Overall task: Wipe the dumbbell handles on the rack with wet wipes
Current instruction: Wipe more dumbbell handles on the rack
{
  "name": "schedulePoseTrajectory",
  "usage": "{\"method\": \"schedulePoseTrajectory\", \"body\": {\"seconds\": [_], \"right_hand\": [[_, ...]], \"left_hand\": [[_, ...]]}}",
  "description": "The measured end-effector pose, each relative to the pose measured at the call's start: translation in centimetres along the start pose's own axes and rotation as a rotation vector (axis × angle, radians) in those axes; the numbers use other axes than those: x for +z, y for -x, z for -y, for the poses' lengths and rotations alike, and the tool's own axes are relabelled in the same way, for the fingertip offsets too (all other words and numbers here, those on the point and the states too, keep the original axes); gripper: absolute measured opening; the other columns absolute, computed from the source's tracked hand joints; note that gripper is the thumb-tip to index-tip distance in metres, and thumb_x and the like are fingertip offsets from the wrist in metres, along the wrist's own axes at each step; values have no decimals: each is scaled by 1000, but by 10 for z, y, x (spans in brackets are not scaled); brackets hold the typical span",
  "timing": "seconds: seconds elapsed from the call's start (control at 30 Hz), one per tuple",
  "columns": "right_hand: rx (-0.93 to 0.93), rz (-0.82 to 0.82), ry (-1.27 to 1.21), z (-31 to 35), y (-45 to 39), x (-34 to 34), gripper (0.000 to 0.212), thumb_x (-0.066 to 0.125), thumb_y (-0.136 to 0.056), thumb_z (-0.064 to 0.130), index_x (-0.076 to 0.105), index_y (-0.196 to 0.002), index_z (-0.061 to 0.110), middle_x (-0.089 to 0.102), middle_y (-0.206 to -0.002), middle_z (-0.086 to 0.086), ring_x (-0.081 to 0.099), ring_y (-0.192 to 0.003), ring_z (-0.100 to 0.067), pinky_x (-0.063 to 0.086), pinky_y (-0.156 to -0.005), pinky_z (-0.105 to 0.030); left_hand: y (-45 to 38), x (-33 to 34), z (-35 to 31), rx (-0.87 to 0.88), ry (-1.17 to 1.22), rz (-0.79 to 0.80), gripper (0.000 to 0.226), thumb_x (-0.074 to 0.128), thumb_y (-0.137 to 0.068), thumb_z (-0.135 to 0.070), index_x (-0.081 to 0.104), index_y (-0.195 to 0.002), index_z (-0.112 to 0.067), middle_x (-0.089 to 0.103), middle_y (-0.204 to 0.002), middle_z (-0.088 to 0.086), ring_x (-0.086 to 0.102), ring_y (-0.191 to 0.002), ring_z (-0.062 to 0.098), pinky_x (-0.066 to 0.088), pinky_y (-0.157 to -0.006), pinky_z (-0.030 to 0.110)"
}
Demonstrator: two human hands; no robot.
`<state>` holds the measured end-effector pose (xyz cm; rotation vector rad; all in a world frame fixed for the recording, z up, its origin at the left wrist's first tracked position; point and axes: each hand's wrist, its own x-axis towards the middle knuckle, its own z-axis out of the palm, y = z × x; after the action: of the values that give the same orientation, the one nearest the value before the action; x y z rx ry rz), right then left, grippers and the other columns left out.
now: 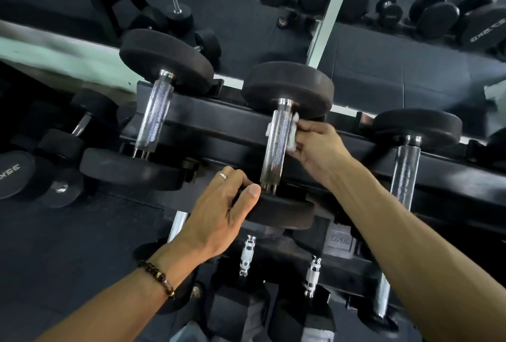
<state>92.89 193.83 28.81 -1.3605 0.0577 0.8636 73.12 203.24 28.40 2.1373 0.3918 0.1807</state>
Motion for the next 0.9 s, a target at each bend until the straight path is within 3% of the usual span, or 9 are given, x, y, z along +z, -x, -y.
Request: {"method": "schedulePoseTrajectory", "body": {"seconds": [0.1,0.17,0.27,0.37,0.43,0.57,0.73,0.8,0.9], "right_hand": [[178,199,393,-17,19,-11,39,39,-87,-20,71,-102,-3,72,-84,-15,63,-65,-19,46,-46,-19],[214,295,616,-17,23,-21,40,43,-84,-20,75,-90,4,69,-70,-9,54,-57,-13,40,-44,-18],[68,68,236,2,5,-10,39,40,-88,-22,68,-83,4,71,-67,-1,65,-65,-13,59,-59,-29],[-3,-52,-172,5,-6,9,35,36,-92,-21,66,-88,-3,73,-88,-15,70,-70,-17,58,-60,-27],[59,37,-24,-9,11,3,33,40,-90,-21,68,-95,-5,73,-94,-21,72,-76,-22,59,-63,-25],[151,244,448,-6,31,-21,33,49,-82,-23,68,-75,3,66,-67,-10,60,-56,-12,51,-52,-17],[-38,-57,75,12,-5,1,34,45,-90,-20,69,-83,3,73,-81,-10,70,-75,-22,58,-63,-28],[11,-32,96,-1,2,-1,31,44,-89,-20,70,-95,-2,73,-99,-20,70,-89,-28,58,-65,-26],[147,150,426,-17,35,-16,32,50,-85,-20,72,-82,3,72,-77,-12,62,-66,-17,46,-50,-17]], "left_hand": [[1,0,1,-1,3,1,51,21,-92,-74,42,-77,-30,42,-79,-14,47,-78,10,34,-70,19],[1,0,1,2,0,-1,50,20,-92,-74,43,-77,-31,43,-80,-13,48,-81,11,35,-71,20],[1,-1,1,2,-4,-2,51,20,-92,-74,42,-77,-30,42,-78,-14,47,-79,10,33,-70,18],[1,-1,2,-3,-5,11,49,20,-91,-75,41,-76,-33,41,-76,-14,47,-79,10,34,-70,18],[1,-2,3,-3,4,17,50,20,-91,-75,42,-77,-32,42,-78,-14,48,-80,10,35,-70,19],[1,-2,5,3,14,28,50,20,-91,-75,45,-79,-32,44,-82,-14,50,-82,11,37,-72,20],[0,-2,7,9,12,36,49,19,-89,-77,43,-78,-36,43,-80,-15,49,-83,10,36,-71,17],[-1,-2,8,23,16,43,48,19,-89,-77,42,-78,-37,44,-80,-15,50,-84,11,38,-71,20],[-2,-3,10,51,42,33,49,22,-91,-75,46,-78,-34,46,-81,-13,50,-84,12,43,-71,24]]}}
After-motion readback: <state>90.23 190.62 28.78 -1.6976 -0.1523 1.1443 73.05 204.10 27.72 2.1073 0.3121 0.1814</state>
